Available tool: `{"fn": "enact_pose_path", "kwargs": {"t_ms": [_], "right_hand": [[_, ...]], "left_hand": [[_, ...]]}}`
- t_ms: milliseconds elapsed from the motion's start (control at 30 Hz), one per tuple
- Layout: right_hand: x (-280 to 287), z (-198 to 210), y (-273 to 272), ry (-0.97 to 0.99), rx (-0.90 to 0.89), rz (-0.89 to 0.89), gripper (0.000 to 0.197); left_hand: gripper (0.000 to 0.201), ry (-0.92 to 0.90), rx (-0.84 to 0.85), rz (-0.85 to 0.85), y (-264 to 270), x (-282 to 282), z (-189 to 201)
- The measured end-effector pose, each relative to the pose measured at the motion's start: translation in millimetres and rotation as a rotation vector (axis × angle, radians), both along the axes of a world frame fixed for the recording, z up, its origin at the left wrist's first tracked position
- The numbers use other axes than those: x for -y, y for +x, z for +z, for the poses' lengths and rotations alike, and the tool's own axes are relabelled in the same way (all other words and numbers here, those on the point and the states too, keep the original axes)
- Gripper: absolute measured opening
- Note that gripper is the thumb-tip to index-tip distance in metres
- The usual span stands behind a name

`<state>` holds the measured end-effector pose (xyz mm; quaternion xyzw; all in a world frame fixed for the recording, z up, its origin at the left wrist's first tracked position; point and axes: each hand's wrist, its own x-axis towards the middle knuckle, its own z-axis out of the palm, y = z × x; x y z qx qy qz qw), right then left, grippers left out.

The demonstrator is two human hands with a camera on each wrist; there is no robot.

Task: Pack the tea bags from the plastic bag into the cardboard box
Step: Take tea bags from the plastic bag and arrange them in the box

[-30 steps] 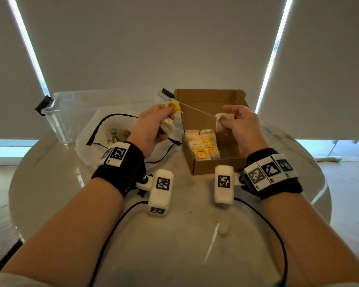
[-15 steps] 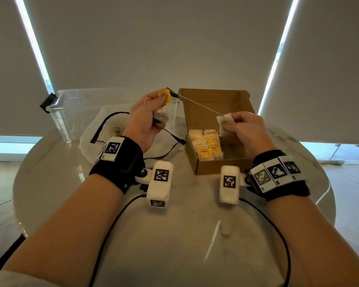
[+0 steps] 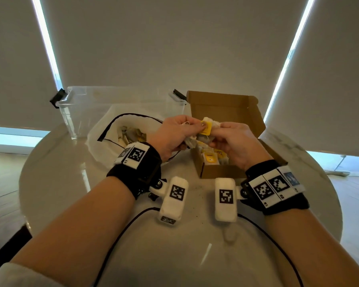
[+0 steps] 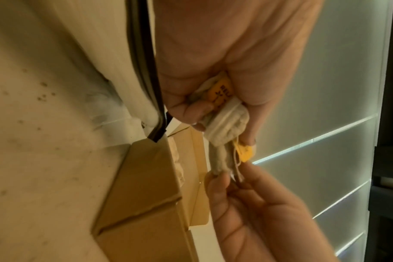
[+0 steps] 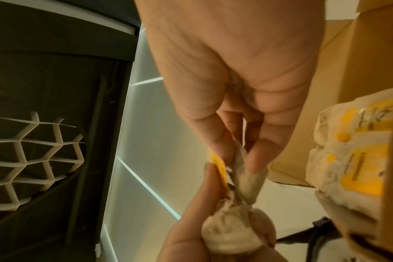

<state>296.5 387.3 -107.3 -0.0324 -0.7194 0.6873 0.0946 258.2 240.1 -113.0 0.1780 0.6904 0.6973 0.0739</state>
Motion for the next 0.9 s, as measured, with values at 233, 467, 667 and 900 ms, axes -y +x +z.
{"fn": "enact_pose_path", "kwargs": {"t_ms": [233,467,667,900], "right_hand": [[-7,3,3,0.087,0.063,0.129,0.013],[-28,4,-4,0.318,0.09,-0.279,0.013],[-38,6,-7,0.534,0.484,-0.25,0.006],[-18,-5,-12,0.573,0.532,-0.114,0.002]], "left_hand": [[0.014,-0.05,-0.058,0.076,2,-5,-4],[0.024,-0.436,-0.087,0.013,2,-9,-9],[0.025,-0.618,-0.082,0.044,-6,-6,-16],[0.028,-0.588,-0.022,0.08,-10,-2,-16]]}}
